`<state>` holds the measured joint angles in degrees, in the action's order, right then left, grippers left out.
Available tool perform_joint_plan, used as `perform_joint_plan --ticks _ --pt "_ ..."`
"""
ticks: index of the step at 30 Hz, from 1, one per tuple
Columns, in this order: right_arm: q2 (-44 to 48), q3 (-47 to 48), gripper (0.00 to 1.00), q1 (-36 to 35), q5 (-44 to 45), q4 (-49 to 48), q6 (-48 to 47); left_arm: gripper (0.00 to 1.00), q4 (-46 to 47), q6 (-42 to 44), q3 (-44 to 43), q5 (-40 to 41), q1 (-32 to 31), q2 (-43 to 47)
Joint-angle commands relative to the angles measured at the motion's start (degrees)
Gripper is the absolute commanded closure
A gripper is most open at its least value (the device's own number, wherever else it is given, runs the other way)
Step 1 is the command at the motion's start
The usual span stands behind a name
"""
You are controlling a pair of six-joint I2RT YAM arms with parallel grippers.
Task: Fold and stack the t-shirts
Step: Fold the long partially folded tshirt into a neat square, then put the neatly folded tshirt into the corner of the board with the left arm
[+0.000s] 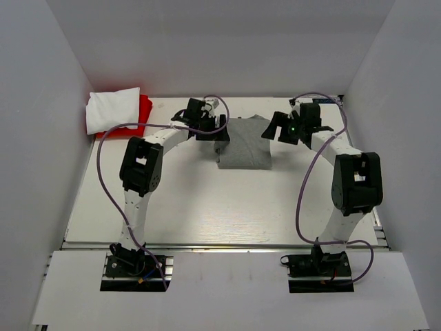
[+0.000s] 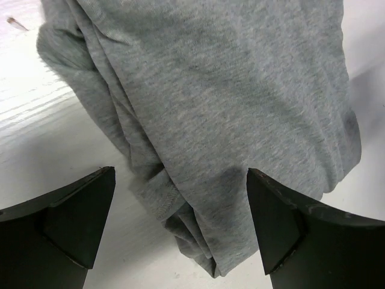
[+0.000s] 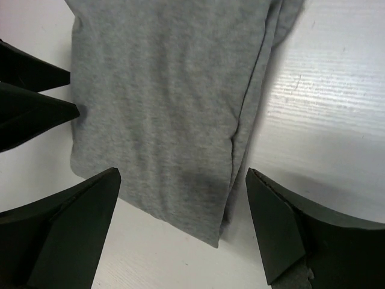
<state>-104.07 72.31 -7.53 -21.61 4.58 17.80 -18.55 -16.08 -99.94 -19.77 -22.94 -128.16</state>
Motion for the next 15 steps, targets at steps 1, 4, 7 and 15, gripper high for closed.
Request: perform_joint_plan --ticks 1,4,7,15 --pt "4.2 -2.3 0.1 0.0 -1.1 -1.6 -1.4 0.0 3.2 0.5 1.0 -4.3 0.4 1.8" --pt "7.2 -4.5 0.1 -0.1 -0.6 -1.9 -1.5 0.0 2.0 0.5 0.4 -5.0 0.4 -0.9" --pt "9.8 -6.0 0.1 0.1 0.2 -2.2 -1.6 0.0 1.5 0.5 0.4 -4.5 -0.1 -2.6" --pt "17.1 -10.5 0.1 0.2 2.8 -2.0 -2.4 0.23 -1.0 1.1 -5.5 -3.9 -1.7 -9.6"
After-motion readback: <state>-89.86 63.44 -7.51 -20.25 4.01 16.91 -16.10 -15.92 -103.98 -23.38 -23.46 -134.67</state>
